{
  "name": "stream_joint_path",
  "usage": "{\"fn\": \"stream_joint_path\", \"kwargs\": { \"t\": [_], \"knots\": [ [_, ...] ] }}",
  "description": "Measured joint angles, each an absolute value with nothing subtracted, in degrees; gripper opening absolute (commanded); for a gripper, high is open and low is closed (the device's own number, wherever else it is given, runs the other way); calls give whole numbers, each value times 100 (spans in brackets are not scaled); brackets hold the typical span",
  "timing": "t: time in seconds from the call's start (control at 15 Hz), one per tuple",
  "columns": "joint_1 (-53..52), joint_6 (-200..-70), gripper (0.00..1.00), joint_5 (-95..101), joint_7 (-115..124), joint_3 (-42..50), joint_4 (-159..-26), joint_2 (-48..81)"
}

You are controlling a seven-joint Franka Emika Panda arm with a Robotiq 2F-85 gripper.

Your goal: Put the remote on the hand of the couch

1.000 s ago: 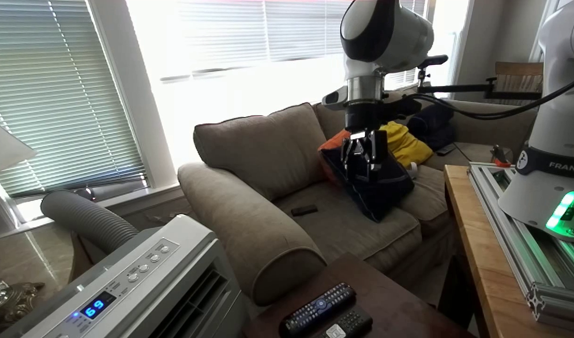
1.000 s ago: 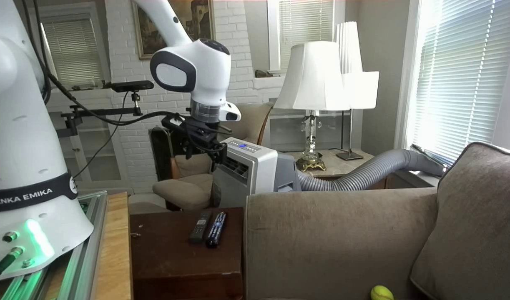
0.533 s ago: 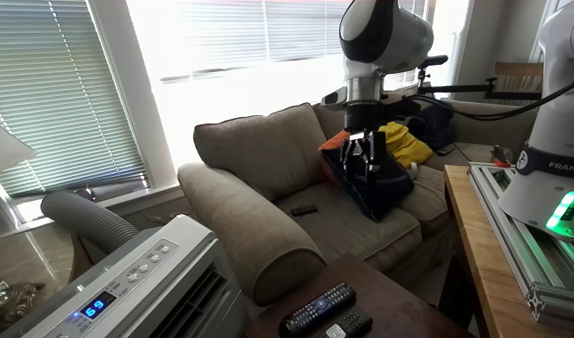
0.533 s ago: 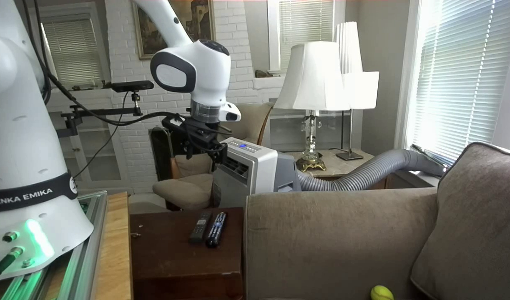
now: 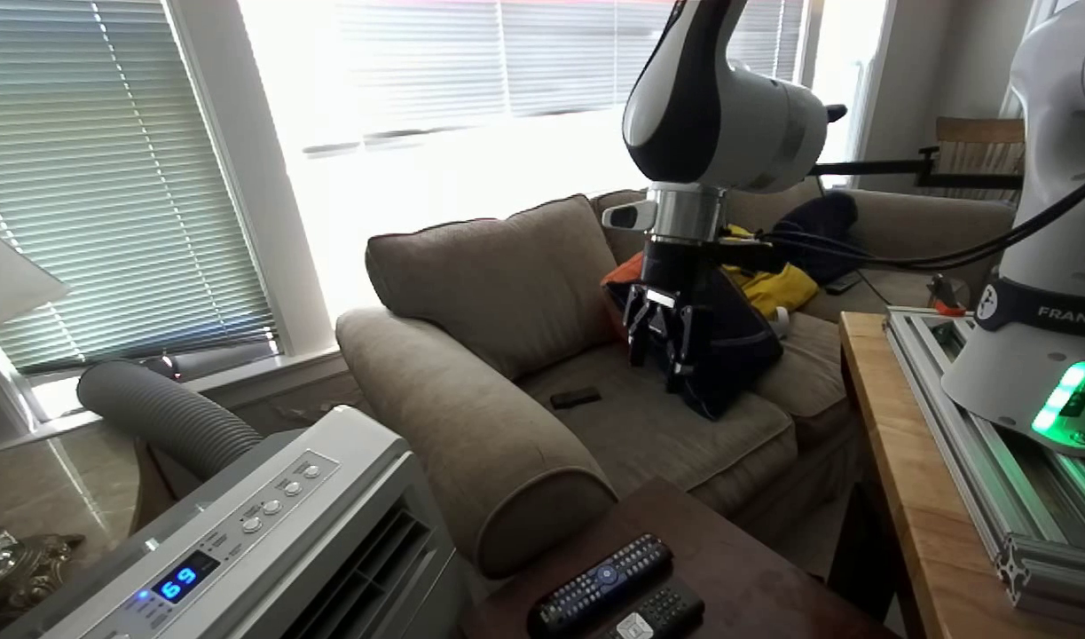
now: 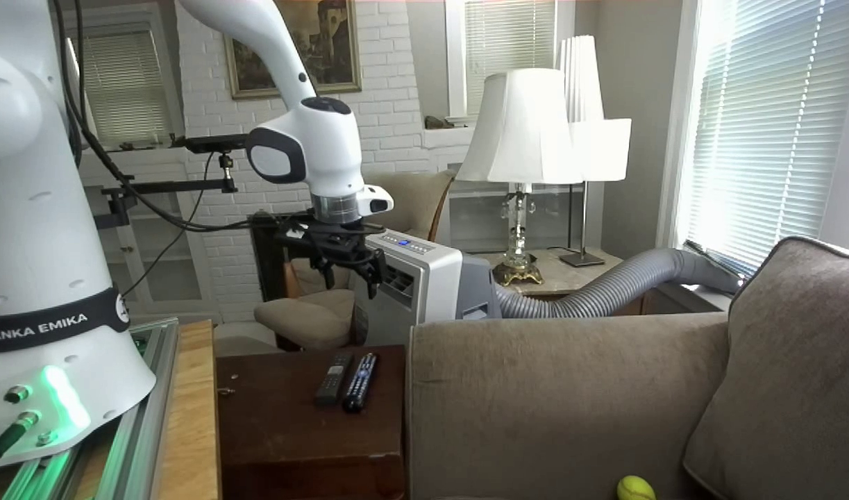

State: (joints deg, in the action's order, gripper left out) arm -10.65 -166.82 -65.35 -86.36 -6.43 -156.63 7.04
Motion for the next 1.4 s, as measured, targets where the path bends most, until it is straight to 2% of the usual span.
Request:
{"fn": "stream_joint_path", "kwargs": {
  "t": [0.4,0.93,1.4],
  "knots": [
    [-1272,-17521,100,-8109,-10418,-1498,-14635,2049],
    [-1286,-18378,100,-8474,-11472,-1618,-12870,4362],
    [-1286,-18779,100,-8826,-11964,-1899,-11448,5500]
  ]
}}
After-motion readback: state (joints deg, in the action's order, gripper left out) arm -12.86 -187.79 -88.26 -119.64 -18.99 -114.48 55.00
